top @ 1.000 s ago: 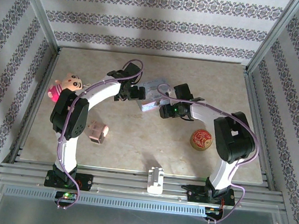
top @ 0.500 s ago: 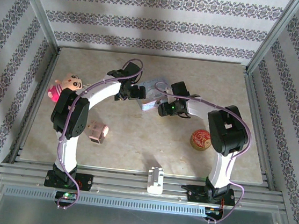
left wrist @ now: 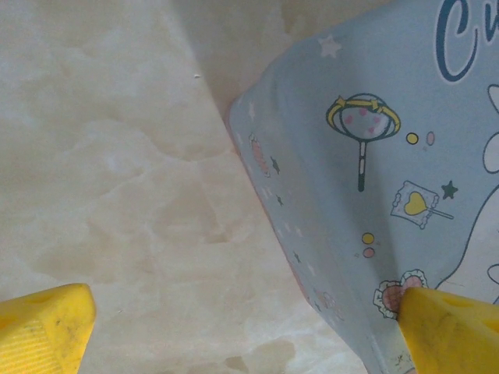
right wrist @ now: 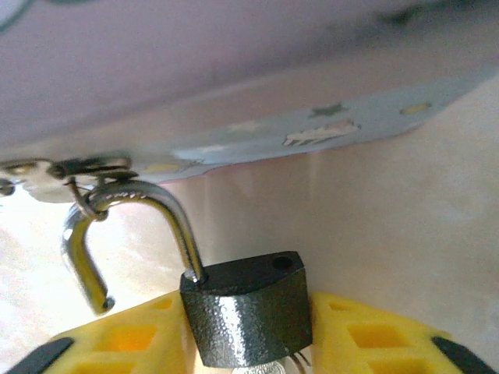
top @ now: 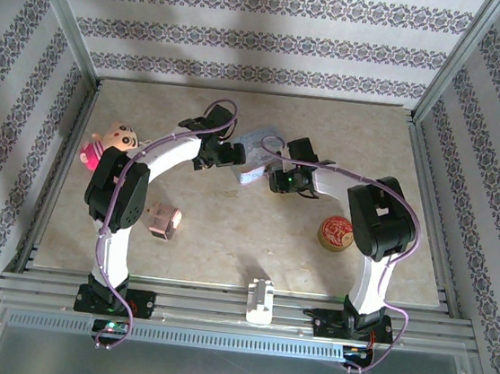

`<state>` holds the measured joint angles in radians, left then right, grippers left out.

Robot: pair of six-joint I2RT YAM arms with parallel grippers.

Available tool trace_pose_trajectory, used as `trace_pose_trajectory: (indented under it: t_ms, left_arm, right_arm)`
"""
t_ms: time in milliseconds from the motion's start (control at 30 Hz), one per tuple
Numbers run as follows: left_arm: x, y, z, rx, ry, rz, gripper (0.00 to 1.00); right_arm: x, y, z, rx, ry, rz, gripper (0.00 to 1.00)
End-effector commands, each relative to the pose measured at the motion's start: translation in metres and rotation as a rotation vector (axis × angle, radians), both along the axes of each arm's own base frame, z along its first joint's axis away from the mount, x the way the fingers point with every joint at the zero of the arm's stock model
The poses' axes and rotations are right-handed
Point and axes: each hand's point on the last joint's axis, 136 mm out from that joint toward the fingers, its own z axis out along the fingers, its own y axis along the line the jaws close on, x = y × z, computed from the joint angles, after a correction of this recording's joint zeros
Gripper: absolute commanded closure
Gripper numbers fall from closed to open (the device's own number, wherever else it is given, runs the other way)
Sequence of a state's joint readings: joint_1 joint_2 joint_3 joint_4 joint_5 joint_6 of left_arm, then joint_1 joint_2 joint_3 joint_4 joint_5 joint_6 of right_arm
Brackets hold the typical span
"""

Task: Unlock the padlock with the key

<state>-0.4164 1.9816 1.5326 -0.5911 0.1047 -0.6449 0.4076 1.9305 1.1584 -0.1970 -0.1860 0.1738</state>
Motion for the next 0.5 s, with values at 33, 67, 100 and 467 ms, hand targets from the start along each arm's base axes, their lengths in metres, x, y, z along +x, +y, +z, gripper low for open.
trace_pose_trajectory:
  t_ms: [33,67,100,467]
  left_arm:
    - [-0.014,0.013,-0.015,0.012,0.058,0.045,0.01]
    - [-0.015,0.013,-0.016,0.009,0.06,0.053,0.01]
    - [-0.015,0.014,-0.017,0.005,0.061,0.061,0.01]
    - [-0.025,0.011,-0.028,-0.052,0.082,0.11,0.0]
  right_arm:
    - [-0.011,0.019,0.0,0.085,0.01,0.014,0.71]
    - [-0.012,0.02,0.002,0.09,0.007,0.009,0.73]
    - [-0.012,0.02,0.005,0.099,0.004,0.007,0.75]
    - [-0.016,0.031,0.018,0.235,0.038,-0.108,0.85]
